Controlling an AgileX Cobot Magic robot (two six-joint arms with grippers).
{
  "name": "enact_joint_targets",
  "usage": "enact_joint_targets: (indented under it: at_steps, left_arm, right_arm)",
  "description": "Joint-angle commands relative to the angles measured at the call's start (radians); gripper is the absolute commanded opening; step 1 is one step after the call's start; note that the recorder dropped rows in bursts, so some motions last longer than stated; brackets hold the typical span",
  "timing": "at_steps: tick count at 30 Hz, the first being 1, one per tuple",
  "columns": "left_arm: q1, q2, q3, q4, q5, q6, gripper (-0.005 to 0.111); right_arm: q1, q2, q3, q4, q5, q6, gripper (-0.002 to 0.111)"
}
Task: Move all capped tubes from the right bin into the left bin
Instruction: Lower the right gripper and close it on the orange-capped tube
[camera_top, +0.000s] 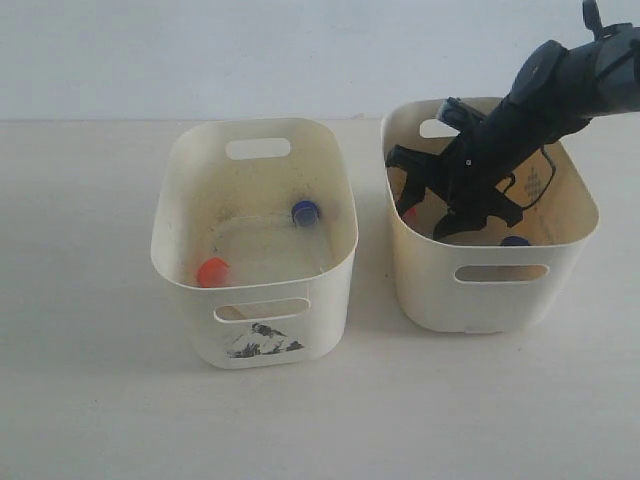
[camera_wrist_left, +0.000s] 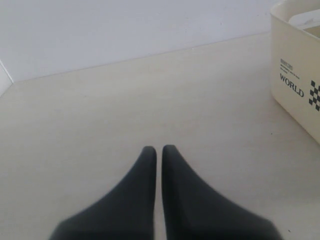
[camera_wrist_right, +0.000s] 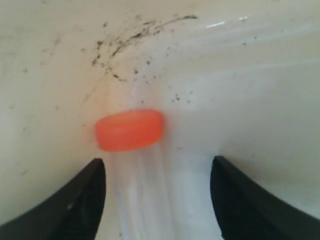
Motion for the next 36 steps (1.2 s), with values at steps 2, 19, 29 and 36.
enact_joint_targets:
  at_steps: [2, 19, 29, 36]
  left_arm:
    - [-0.001, 0.000, -0.004, -0.004, -0.005, -0.010, 0.004]
    - [-0.001, 0.000, -0.004, -0.004, -0.005, -0.010, 0.004]
    - [-0.001, 0.000, -0.004, -0.004, -0.005, -0.010, 0.004]
    - [-0.001, 0.000, -0.004, -0.004, -0.005, -0.010, 0.004]
  right_arm:
    - [-0.003, 0.022, 0.015, -0.043, -0.054, -0.006, 0.061]
    - [-0.005, -0.021, 0.015, 0.010, -0.014, -0.041, 0.061]
    - [-0.005, -0.024, 0.015, 0.112, -0.011, -0.132, 0.061]
    - [-0.005, -0.024, 0.015, 0.188, -0.028, -0.205, 0.061]
